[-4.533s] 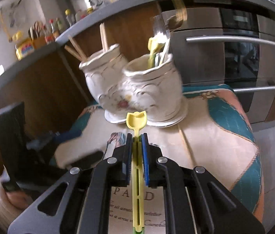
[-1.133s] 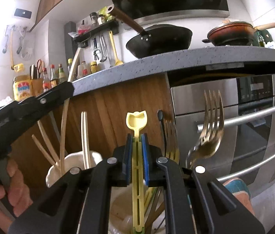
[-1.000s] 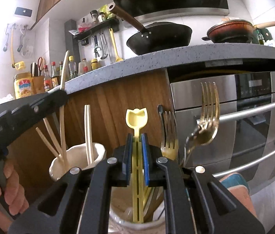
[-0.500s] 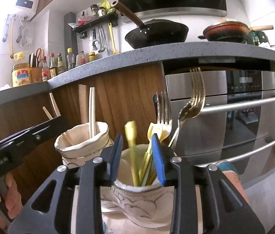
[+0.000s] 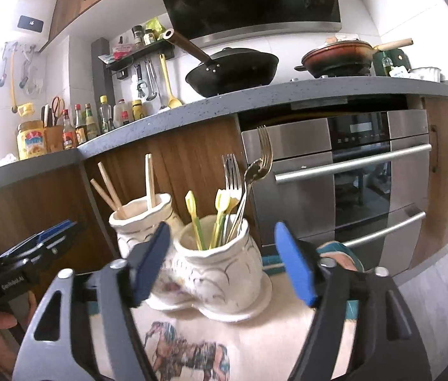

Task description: Organize utensils

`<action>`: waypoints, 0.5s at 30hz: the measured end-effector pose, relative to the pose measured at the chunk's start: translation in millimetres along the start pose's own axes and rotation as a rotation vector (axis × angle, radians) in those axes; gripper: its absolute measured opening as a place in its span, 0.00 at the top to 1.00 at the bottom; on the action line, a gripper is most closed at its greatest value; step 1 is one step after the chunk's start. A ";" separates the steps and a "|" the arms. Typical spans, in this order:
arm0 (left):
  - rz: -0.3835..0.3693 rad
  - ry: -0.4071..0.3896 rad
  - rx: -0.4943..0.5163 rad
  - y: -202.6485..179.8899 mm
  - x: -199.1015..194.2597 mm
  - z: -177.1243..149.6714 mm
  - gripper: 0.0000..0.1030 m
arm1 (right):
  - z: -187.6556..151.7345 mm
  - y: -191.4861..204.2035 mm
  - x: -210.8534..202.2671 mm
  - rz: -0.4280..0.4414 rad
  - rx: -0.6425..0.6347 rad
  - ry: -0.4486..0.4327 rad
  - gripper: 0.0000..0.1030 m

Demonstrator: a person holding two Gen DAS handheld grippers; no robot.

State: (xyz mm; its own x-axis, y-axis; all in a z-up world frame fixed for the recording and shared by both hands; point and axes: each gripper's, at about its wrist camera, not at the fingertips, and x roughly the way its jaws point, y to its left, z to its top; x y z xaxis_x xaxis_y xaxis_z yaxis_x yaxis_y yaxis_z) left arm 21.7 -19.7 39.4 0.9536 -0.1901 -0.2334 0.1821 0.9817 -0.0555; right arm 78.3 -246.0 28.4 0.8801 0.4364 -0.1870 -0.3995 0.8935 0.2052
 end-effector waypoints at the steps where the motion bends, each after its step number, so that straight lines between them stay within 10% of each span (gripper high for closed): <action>1: 0.009 0.006 0.005 -1.2 -2.3 -3.3 0.21 | -2.8 2.8 -3.1 -0.008 -0.017 0.003 0.20; 15: 0.093 0.063 0.007 2.0 -8.2 -35.2 0.11 | -26.1 19.5 -14.3 -0.081 -0.140 0.006 0.05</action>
State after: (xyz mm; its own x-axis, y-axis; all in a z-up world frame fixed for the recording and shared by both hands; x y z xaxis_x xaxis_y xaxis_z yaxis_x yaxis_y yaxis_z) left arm 5.8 -16.6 7.0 0.9496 -0.0986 -0.2976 0.0957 0.9951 -0.0245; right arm 51.3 -232.0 10.0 0.9095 0.3625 -0.2033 -0.3594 0.9317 0.0533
